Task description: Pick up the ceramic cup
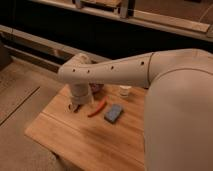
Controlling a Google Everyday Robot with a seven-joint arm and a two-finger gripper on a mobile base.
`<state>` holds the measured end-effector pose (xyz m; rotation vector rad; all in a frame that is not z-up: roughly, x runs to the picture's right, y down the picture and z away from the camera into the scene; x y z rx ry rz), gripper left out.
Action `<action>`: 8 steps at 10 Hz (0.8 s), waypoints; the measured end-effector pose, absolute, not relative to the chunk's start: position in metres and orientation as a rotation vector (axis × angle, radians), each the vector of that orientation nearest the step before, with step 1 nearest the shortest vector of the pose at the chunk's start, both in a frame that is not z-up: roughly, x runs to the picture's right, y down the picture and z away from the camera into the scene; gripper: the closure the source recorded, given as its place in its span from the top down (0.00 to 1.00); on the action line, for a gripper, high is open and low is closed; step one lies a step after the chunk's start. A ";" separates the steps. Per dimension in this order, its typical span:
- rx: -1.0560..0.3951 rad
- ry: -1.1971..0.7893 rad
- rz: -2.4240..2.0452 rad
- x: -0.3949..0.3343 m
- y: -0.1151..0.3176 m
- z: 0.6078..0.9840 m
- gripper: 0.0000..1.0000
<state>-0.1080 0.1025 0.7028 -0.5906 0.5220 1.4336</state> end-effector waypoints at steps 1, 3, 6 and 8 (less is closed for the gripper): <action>-0.591 0.522 1.434 -0.108 0.102 0.703 0.65; -0.590 0.523 1.433 -0.108 0.102 0.703 0.65; -0.518 0.538 1.499 -0.110 0.072 0.707 0.65; -0.456 0.537 1.626 -0.106 0.038 0.709 0.65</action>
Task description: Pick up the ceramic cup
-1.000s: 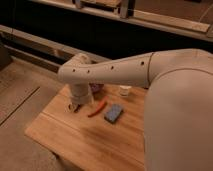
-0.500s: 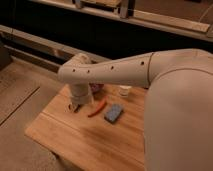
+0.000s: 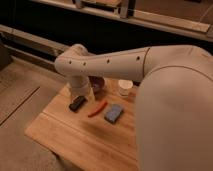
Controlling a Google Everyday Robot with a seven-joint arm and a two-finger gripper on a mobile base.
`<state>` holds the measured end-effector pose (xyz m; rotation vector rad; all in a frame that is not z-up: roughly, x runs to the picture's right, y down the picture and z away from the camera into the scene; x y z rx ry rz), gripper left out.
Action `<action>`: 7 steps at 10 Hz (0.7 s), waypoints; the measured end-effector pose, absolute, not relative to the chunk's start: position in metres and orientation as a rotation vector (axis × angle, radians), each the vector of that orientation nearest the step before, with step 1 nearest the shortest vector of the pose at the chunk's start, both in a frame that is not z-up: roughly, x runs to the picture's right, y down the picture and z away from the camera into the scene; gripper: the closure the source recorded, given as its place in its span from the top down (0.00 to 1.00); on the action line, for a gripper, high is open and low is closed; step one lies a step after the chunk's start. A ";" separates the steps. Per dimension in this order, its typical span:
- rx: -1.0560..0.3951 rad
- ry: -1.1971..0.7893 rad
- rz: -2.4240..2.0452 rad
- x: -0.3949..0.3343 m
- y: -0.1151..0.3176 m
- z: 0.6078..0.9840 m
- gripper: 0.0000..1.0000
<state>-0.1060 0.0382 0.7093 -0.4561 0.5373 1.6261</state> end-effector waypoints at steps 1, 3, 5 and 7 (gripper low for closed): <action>-0.436 0.541 1.671 -0.102 0.027 0.710 0.65; -0.417 0.560 1.739 -0.088 0.016 0.713 0.65; -0.424 0.583 1.805 -0.066 0.014 0.715 0.65; -0.438 0.611 1.885 -0.033 0.014 0.717 0.65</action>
